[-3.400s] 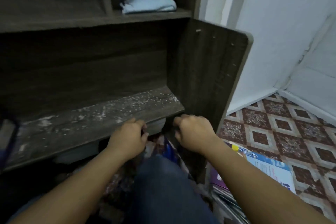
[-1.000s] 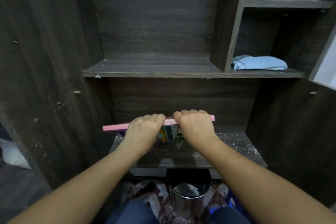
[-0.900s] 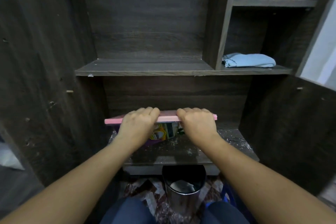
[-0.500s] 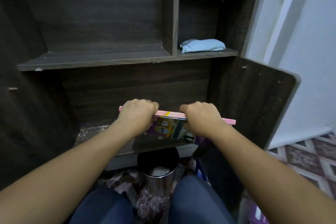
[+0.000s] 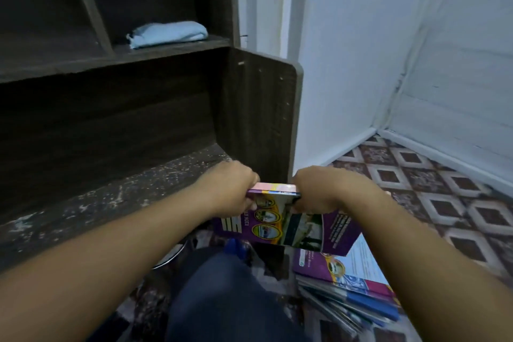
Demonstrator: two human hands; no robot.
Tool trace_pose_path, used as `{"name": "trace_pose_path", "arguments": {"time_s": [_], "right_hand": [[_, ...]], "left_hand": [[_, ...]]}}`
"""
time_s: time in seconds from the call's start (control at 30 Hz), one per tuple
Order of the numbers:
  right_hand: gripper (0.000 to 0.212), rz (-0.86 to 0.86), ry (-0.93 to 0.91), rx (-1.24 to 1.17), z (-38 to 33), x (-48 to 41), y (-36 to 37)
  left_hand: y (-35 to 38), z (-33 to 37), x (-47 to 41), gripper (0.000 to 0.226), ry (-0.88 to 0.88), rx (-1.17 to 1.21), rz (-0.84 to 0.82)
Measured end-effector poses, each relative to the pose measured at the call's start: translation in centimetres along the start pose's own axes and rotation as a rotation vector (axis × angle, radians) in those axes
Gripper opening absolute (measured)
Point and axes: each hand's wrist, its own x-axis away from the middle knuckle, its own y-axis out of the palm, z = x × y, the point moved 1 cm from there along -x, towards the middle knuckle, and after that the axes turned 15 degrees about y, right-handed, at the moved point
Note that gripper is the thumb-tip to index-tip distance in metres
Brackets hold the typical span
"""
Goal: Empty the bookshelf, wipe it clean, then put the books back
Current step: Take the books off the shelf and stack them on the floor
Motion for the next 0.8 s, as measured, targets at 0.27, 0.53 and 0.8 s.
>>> {"name": "trace_pose_path", "arguments": {"time_s": [0.27, 0.53, 0.8], "right_hand": [[0.016, -0.129, 0.176, -0.059, 10.2, -0.9, 3.0], [0.036, 0.230, 0.325, -0.003, 17.9, -4.6, 8.0], [0.063, 0.495, 0.302, -0.126, 18.9, -9.1, 17.6]], "left_hand": [[2.9, 5.5, -9.5, 0.023, 0.094, 0.230, -0.071], [7.1, 8.1, -17.9, 0.022, 0.120, 0.299, 0.071], [14.9, 7.7, -22.2, 0.054, 0.159, 0.065, 0.061]]}}
